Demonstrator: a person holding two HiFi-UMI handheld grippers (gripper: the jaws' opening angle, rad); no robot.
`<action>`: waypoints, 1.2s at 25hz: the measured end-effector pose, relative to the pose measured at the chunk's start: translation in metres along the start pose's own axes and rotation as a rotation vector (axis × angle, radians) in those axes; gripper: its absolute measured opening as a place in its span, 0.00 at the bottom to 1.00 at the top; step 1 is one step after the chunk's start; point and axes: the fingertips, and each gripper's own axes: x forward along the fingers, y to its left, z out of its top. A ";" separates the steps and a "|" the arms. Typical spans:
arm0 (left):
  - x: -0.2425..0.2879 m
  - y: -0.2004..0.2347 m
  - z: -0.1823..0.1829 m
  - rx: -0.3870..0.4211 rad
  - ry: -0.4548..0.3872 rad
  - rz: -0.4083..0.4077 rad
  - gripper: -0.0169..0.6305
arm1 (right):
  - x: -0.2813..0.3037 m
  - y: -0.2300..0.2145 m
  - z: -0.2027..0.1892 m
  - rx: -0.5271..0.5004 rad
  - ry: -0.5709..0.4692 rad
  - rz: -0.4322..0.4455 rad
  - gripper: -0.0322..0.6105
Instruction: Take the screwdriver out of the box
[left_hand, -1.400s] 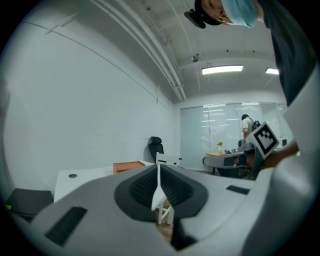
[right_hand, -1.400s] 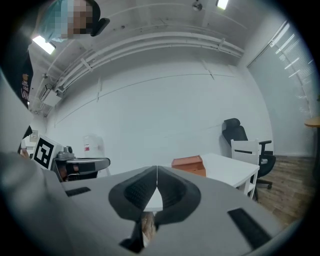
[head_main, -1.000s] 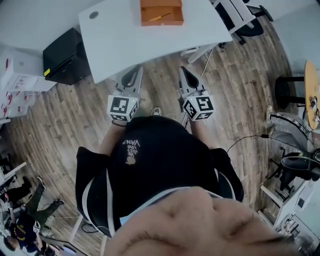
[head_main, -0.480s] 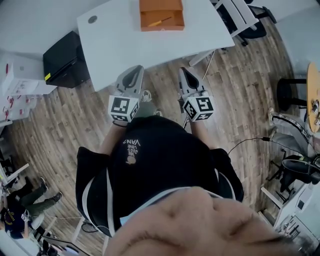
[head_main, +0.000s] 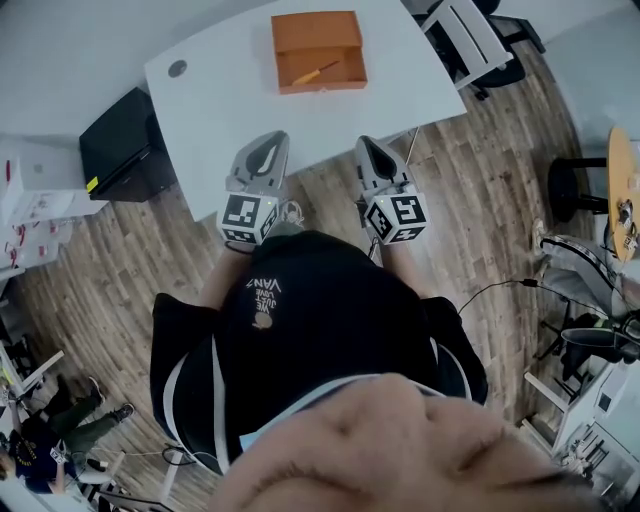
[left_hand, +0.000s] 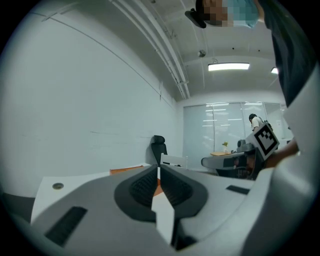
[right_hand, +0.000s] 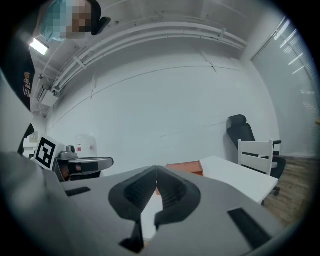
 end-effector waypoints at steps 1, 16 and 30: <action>0.006 0.006 0.001 0.001 -0.001 -0.006 0.07 | 0.007 -0.003 0.002 0.000 -0.001 -0.005 0.07; 0.069 0.071 0.012 0.026 -0.024 -0.105 0.07 | 0.080 -0.020 0.016 -0.007 -0.018 -0.102 0.07; 0.098 0.083 0.005 -0.013 -0.004 -0.058 0.07 | 0.112 -0.045 0.020 -0.007 0.002 -0.057 0.07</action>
